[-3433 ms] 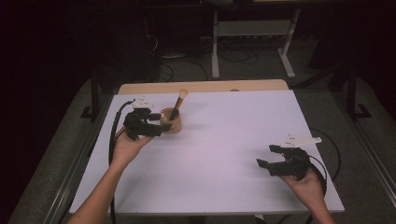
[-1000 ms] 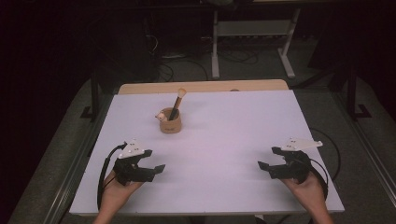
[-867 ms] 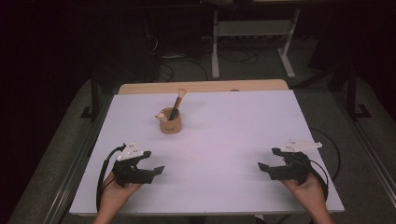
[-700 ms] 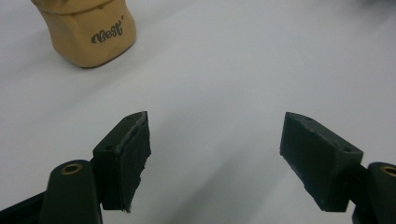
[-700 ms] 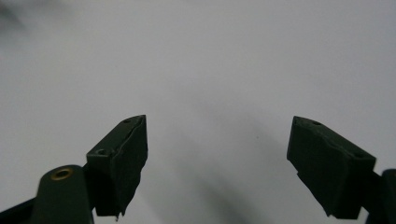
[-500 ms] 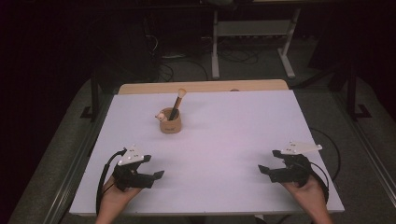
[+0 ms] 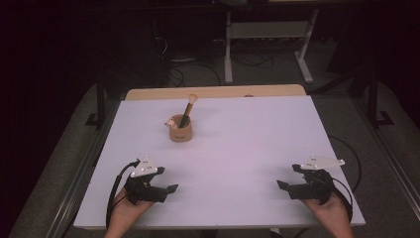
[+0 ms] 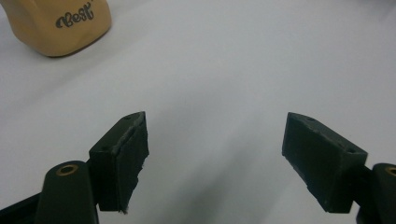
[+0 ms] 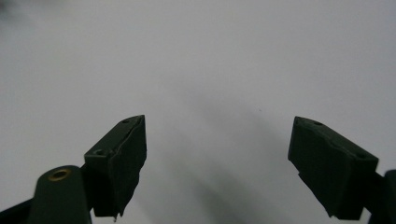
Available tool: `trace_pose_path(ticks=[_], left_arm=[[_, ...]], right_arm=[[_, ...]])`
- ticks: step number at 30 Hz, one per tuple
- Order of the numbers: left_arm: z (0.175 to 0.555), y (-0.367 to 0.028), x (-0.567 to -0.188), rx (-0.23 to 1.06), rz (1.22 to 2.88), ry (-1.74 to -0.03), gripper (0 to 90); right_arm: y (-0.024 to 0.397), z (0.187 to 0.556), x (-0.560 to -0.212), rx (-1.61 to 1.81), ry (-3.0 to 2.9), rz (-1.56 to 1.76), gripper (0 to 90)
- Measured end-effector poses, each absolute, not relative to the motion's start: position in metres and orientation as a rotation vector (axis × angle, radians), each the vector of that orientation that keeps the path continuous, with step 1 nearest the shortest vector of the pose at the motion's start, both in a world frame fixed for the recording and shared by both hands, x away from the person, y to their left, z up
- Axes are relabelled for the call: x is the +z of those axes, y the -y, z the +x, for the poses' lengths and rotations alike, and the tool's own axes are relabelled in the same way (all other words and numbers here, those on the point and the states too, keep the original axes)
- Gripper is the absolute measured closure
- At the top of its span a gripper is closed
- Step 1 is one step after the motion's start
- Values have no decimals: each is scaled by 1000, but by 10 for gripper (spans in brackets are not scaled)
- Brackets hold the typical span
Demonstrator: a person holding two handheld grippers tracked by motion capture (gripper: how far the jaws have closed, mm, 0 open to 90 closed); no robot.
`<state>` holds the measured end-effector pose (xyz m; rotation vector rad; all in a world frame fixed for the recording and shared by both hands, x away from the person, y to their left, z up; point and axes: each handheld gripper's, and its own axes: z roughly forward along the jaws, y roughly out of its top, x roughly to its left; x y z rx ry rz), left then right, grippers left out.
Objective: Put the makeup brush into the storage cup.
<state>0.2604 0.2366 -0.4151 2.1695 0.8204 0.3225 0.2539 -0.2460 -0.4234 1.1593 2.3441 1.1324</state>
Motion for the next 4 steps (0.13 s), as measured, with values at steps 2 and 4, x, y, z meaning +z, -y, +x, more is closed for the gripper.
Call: trace_pose_path(ticks=[2,4], left_arm=[[260,-236,-415,326,2177,-814,217],[260,-236,-415,326,2174,-815,216]], right_arm=[[246,254,-424,1132,-2343,1157,188],[245,254,-424,1137,-2343,1162,187]])
